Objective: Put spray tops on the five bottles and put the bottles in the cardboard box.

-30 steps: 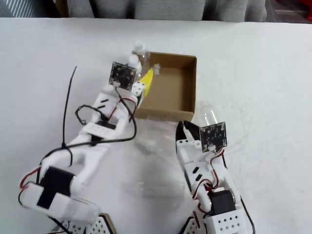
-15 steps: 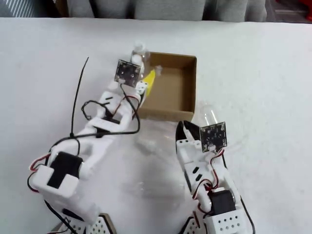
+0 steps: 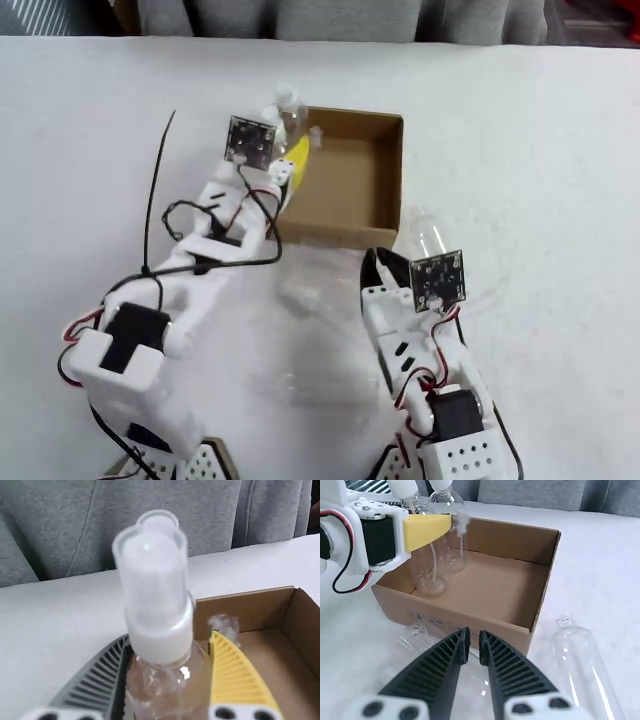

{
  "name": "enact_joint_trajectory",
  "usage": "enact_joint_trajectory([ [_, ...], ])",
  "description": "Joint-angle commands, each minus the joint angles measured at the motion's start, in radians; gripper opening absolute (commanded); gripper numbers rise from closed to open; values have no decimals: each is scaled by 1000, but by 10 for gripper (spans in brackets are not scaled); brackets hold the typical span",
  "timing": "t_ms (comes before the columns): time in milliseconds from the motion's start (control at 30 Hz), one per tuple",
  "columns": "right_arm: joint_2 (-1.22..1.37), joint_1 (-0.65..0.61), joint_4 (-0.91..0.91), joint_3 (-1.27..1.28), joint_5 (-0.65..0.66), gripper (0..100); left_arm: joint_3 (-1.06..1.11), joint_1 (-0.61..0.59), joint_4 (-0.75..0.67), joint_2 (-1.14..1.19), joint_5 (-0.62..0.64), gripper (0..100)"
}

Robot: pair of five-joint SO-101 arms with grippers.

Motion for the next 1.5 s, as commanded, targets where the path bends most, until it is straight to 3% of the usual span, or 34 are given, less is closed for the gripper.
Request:
enact_joint_trajectory([
  [0,-7,10,10,8,-3,15,-57,-12,-29,-7,15,20],
  [300,-7,10,10,8,-2,15,-55,-8,-29,-5,23,20],
  [433,-7,10,10,8,-2,15,-58,-8,-29,-7,87,20],
  [800,-7,8,10,8,-2,15,-57,-2,-32,-5,32,20],
  [1033,-7,8,10,8,-2,15,-14,7,-141,-2,9,20],
  [1467,-5,7,10,8,-2,15,-29,18,-209,91,8,20],
])
